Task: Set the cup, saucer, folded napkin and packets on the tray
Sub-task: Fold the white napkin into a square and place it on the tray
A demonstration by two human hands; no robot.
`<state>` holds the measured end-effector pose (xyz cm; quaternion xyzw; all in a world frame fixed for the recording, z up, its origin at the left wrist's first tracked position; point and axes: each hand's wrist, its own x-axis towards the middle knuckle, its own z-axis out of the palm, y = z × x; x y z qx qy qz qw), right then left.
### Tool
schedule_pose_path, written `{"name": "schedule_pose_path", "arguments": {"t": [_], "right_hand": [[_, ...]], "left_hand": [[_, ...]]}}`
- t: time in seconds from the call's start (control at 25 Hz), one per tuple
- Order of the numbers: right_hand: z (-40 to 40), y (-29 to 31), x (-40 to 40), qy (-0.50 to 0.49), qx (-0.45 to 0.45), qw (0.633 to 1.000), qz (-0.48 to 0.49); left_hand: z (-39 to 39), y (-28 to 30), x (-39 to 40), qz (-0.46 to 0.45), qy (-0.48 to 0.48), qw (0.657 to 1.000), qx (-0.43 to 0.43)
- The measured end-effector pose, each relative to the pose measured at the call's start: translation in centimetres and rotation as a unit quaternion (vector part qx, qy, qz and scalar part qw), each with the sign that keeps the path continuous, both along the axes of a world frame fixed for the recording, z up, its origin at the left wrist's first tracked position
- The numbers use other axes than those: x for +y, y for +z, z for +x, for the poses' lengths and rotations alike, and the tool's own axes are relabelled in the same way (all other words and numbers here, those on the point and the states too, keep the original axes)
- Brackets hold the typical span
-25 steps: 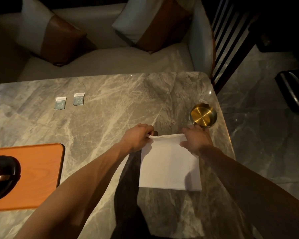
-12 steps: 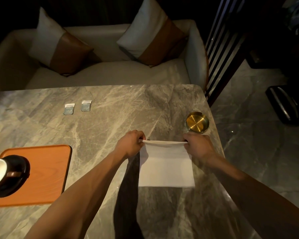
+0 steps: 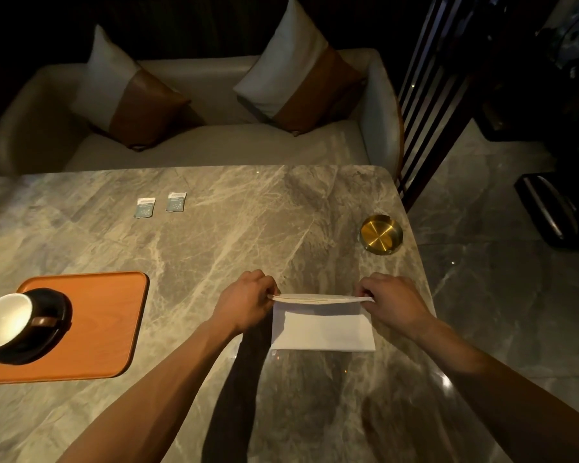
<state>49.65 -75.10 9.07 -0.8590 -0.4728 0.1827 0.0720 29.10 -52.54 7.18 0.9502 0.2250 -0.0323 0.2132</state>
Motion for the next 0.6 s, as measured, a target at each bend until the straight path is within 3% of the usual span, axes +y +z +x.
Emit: {"name": "schedule_pose_path", "arguments": {"t": [0.6], "right_hand": [[-3.3, -3.6, -2.6, 0.028, 0.020, 0.997, -0.064]], "left_hand": [[-3.2, -3.1, -3.0, 0.092, -0.091, 0.989, 0.070]]}}
